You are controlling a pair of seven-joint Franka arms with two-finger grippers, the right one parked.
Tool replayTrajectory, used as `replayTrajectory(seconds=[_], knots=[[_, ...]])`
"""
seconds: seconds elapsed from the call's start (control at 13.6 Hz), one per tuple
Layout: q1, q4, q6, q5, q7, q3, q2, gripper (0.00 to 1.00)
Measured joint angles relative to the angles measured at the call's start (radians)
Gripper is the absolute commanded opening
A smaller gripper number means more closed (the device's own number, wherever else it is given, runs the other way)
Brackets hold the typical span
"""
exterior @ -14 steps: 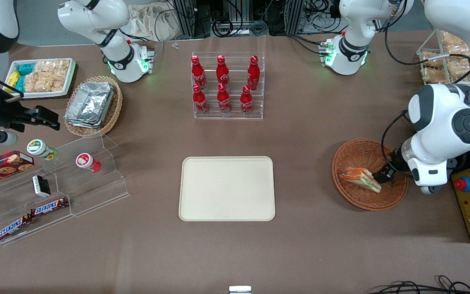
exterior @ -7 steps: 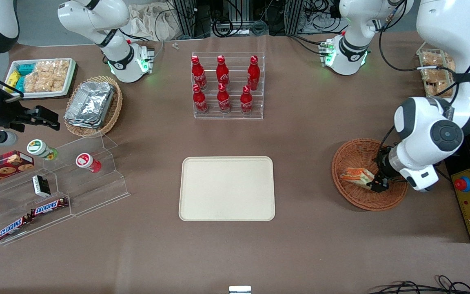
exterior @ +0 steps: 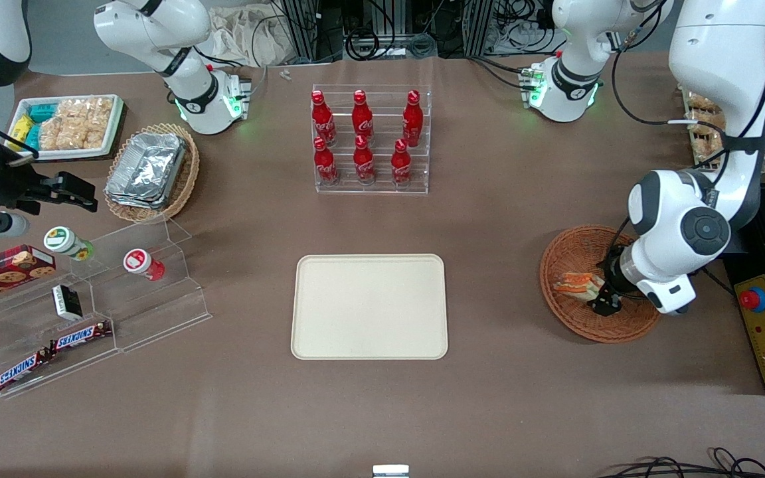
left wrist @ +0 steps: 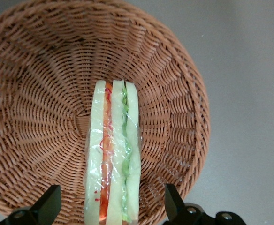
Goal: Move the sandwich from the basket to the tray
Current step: 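Lower the open left gripper around the sandwich and close it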
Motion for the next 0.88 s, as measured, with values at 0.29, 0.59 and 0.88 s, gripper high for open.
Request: replayTrajectory(seconds=[0.29, 0.59, 0.88], knots=[[-0.003, -0.011, 0.011, 0.0, -0.001, 0.0, 0.02, 0.66], [-0.003, -0.012, 0.012, 0.015, -0.003, 0.0, 0.02, 0.02], [-0.003, -0.004, -0.029, 0.018, -0.003, 0.0, -0.006, 0.0]])
